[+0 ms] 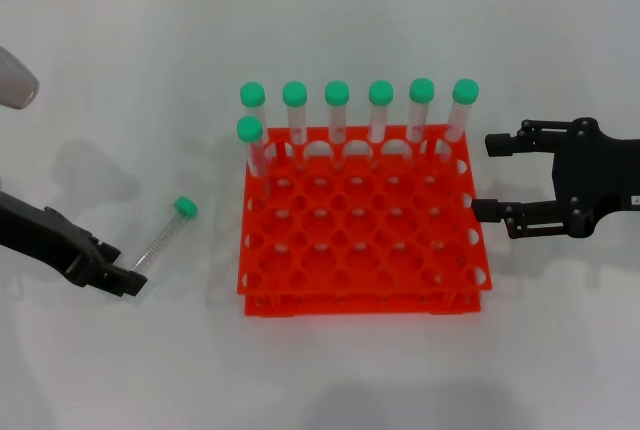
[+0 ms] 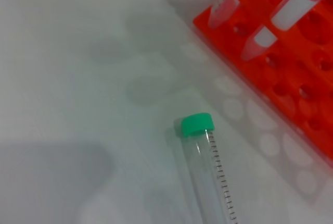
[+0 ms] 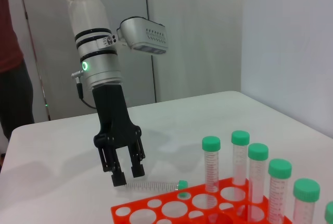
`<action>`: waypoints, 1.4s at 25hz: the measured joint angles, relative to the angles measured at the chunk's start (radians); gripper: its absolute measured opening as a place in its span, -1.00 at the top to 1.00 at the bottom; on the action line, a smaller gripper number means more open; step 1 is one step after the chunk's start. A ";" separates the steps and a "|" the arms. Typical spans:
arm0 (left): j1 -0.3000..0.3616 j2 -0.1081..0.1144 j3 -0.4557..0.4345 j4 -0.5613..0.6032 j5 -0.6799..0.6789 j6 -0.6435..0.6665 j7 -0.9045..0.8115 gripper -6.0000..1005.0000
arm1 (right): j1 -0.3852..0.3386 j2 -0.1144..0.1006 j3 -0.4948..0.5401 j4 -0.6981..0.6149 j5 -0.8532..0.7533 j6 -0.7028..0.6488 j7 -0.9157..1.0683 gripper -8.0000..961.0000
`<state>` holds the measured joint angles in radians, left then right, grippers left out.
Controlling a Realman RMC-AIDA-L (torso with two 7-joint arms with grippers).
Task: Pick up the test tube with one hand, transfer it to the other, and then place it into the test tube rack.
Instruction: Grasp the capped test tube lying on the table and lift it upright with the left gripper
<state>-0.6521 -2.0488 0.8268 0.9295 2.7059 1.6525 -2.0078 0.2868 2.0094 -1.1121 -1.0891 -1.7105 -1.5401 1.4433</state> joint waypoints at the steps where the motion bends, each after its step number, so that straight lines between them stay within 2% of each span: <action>1: -0.001 0.001 0.000 -0.002 0.000 -0.001 0.001 -0.24 | 0.000 0.000 0.000 0.000 0.000 0.000 0.000 -0.61; 35: -0.003 -0.001 0.011 -0.005 0.019 -0.013 0.006 -0.03 | -0.002 0.000 0.002 0.001 0.000 0.006 -0.008 -0.60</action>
<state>-0.6551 -2.0501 0.8376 0.9250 2.7244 1.6394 -2.0021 0.2852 2.0095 -1.1102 -1.0885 -1.7104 -1.5340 1.4357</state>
